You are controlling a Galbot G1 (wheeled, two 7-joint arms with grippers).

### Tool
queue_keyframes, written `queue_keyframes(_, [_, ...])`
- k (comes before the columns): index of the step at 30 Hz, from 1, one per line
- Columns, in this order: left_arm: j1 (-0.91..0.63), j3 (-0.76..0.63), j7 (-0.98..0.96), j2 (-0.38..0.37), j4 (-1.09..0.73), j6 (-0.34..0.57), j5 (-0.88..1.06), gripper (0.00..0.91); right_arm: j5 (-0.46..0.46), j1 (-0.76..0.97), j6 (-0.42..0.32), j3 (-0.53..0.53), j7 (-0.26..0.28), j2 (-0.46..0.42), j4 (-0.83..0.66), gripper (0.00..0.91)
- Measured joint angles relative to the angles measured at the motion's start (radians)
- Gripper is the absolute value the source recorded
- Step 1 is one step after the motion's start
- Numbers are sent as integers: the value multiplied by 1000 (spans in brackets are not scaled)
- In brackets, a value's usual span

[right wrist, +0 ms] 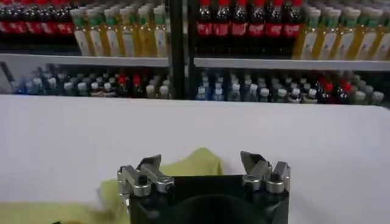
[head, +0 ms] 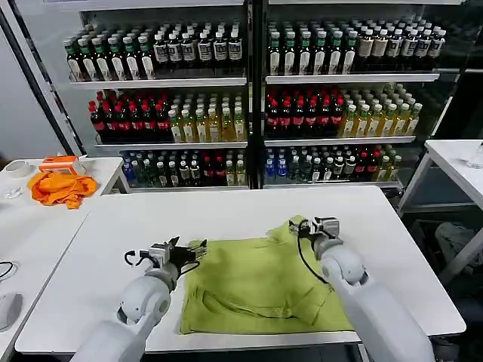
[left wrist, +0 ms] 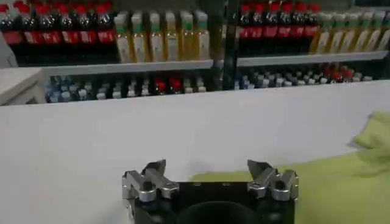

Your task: Fold and organize the clothes.

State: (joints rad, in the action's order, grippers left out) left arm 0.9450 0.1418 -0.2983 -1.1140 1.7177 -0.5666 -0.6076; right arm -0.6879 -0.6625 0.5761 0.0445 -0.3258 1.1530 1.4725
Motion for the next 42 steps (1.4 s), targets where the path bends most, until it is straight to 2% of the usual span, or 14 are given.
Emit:
queue_keyframes(4, [-21, -17, 1, 0, -29, -3, -1, 907, -9, 40, 1, -20, 1, 20, -67, 907])
queue_keyframes(5, [-23, -19, 0, 1, -34, -4, -1, 736, -11, 48, 1, -25, 1, 24, -82, 856])
queue_keyframes(6, [-25, -21, 1, 2, -38, -5, -2, 514, -13, 54, 1, -29, 2, 28, -94, 705])
queue_keyframes(7, [-28, -24, 2, 2, -42, -5, -4, 202, -15, 59, 2, -33, 3, 31, -107, 131])
queue_keyframes(8, [-30, -25, 4, 2, -44, -6, -6, 131, -16, 63, 2, -36, 4, 34, -119, 40])
queue_keyframes(9, [-30, -28, 5, 2, -46, -6, -9, 50, -18, 67, 2, -39, 5, 37, -129, 0])
queue_keyframes(25, [-25, -40, 40, 16, -56, -7, -40, 30, -31, 87, -2, -57, 12, 48, -191, 0])
queue_keyframes(33, [-13, -28, 54, 17, -44, 10, -63, 30, -25, 70, -2, -46, 8, 45, -171, 0])
queue_keyframes(42, [7, 4, 60, 34, -8, 75, -97, 30, -28, 39, 4, -19, -6, 20, -90, 0])
